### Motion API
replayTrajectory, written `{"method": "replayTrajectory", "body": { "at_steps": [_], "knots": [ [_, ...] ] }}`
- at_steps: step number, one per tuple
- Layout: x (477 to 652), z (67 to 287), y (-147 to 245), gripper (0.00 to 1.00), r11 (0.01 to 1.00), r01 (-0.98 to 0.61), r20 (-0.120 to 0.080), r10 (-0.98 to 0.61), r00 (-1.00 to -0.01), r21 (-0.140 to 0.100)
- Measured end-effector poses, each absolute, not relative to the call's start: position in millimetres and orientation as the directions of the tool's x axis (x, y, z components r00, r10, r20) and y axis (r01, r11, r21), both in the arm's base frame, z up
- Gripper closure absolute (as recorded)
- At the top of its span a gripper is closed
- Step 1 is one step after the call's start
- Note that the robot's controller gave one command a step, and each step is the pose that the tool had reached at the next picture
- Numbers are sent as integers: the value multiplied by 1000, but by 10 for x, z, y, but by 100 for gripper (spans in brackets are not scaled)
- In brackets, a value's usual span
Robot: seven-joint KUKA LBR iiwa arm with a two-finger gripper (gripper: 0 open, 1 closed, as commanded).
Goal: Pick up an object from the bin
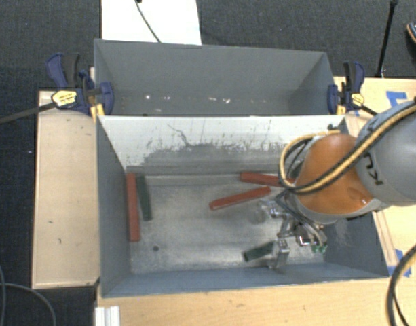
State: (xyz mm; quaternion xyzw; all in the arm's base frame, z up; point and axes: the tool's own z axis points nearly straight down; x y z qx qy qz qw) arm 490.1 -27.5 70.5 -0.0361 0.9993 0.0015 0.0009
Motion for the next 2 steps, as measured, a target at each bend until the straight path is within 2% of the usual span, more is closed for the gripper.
{"method": "replayTrajectory", "body": {
  "at_steps": [1, 2],
  "knots": [
    [4898, 702, -298, 100, 997, -76, -1, -76, -997, 0],
    [4823, 2152, -157, 100, 994, -105, -10, -105, -994, -1]
  ]
}}
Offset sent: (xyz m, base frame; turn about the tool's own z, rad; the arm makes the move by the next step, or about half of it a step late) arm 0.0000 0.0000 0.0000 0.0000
